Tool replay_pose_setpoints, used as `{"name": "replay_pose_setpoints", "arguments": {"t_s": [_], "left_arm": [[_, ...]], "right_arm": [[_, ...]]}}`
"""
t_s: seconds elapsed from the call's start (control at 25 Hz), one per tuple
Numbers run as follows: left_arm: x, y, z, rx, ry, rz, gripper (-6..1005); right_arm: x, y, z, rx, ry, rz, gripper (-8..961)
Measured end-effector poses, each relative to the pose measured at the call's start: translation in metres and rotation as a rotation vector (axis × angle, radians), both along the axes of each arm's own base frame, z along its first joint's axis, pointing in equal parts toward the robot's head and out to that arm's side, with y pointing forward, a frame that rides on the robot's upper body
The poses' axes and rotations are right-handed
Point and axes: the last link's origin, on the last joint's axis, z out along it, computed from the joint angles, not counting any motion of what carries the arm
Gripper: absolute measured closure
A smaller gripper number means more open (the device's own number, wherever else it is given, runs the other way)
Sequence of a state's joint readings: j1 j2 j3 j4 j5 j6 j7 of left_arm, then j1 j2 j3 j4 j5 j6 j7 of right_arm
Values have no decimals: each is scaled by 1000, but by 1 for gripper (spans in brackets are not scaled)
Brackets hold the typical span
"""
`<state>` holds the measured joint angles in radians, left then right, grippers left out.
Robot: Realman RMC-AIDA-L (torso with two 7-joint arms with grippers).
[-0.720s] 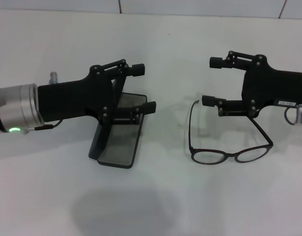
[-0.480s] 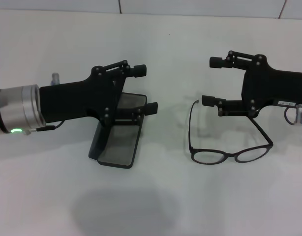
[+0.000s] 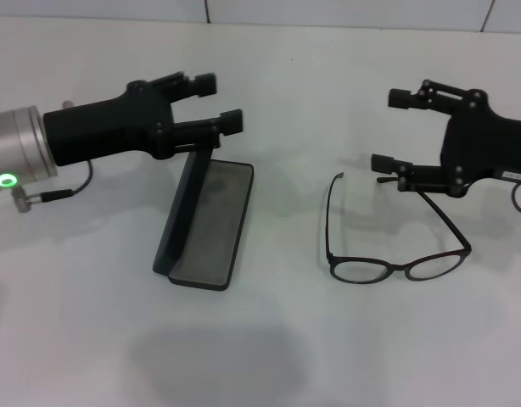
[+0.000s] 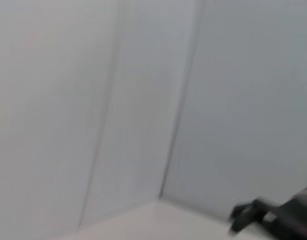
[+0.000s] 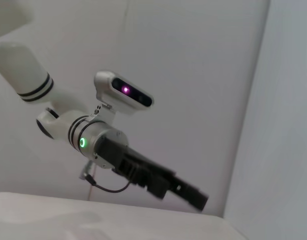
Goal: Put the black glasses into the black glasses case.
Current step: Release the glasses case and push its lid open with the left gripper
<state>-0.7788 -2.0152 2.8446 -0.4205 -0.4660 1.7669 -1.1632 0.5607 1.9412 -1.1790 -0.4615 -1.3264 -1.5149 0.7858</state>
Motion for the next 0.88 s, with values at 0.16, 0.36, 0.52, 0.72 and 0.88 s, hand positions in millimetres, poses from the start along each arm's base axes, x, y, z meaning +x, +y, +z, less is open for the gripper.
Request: {"name": "replay_pose_setpoints", "arguments": {"t_s": [0.16, 0.36, 0.52, 0.72, 0.88], "left_arm": [[-6, 5, 5, -55, 101, 115, 123], [-12, 7, 15, -106, 181, 243, 124], [-18, 9, 12, -141, 225, 305, 124], [-23, 9, 5, -178, 272, 353, 139], [-27, 11, 0, -195, 301, 386, 151]], "right_arm": [[6, -3, 4, 24, 0, -8, 162], [7, -5, 4, 28, 0, -9, 163], [6, -5, 4, 27, 1, -9, 163], [6, -5, 3, 25, 3, -10, 163], [5, -5, 2, 25, 5, -9, 163]]}}
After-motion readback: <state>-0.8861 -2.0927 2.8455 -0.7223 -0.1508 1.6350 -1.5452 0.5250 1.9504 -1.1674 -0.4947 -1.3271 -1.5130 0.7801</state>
